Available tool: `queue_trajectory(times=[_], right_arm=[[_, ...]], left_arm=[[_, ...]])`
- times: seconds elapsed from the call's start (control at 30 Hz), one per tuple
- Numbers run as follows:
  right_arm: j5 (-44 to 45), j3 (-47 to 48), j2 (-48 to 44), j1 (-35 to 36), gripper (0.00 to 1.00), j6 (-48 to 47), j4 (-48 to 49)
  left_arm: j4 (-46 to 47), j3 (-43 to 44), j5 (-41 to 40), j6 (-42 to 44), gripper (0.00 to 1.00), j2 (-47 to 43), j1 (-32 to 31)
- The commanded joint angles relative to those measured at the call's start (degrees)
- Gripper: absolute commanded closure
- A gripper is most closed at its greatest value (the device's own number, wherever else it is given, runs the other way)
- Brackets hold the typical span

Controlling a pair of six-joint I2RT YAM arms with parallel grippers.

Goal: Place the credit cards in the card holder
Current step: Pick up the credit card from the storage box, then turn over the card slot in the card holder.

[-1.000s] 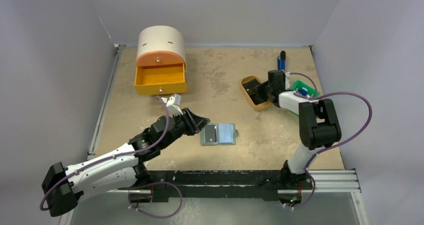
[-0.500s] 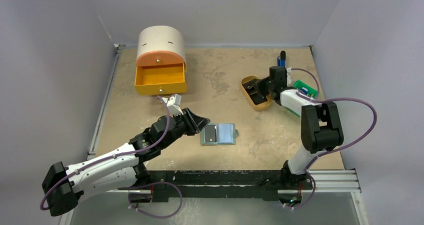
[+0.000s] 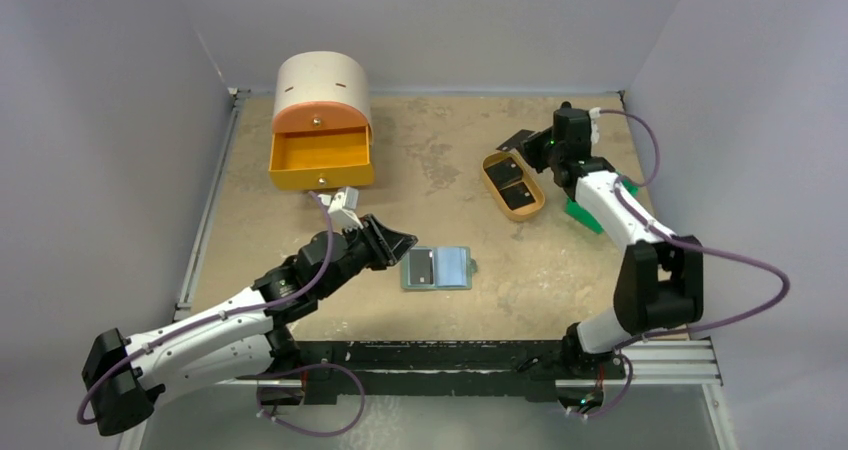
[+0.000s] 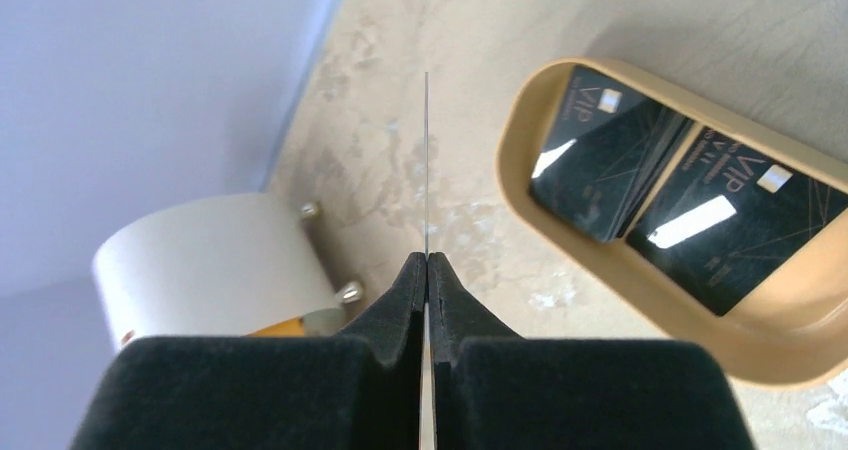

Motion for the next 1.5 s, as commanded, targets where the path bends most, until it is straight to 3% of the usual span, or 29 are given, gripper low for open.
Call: queue_trajectory(times=[0.0,0.23,0.43,0.77,1.0,1.2,1.27,1.33,1.4,1.47], right_arm=[[-1.28,3.66,-8.12,-0.33,1.0,-1.96,-4.48],[-5.74,1.49,-15.18,-1.9,1.0,2.41,-6.84],[-14.77,-2.93,-18.19,-2.55,1.0,8.99,-2.3],[-42.09,-9.54,-26.12,-2.68,1.0,13.97,8.05],[-46.02,-13.54,-37.6,-2.38,1.0,17.18,3.92],[-48.27,-14.97,-40.75,-2.42,1.0,18.09,2.71],[-48.76,-14.19,-40.46,-2.37,1.0,14.8,2.51],[-49.01,-8.17,-37.49,-2.06,1.0,-1.66,-9.92],[-40.4,-0.64,-34.15,2.27,1.0,-19.45,-25.99],[-29.29,1.37,-32.98,10.3,1.0,-29.06,-32.49]], left_arm=[[-0.47,2.98,-2.43,1.25,0.72,-2.43,0.17],[-0.91,2.79,-3.51,1.44,0.72,-3.54,0.23],[-1.42,3.09,-3.3,1.02,0.73,-3.97,0.15],[-7.68,7.52,-8.48,3.0,0.73,-7.85,0.2],[-8.73,11.26,-12.12,4.1,0.72,-8.01,0.2],[-7.85,12.9,-12.37,4.74,0.72,-5.43,0.17],[-7.46,12.92,-11.98,4.75,0.72,-4.78,0.23],[-7.56,12.59,-11.57,4.5,0.72,-4.35,0.14],[-7.76,11.72,-10.87,4.28,0.72,-4.59,0.23],[-7.6,10.71,-9.47,4.54,0.72,-4.55,0.23]])
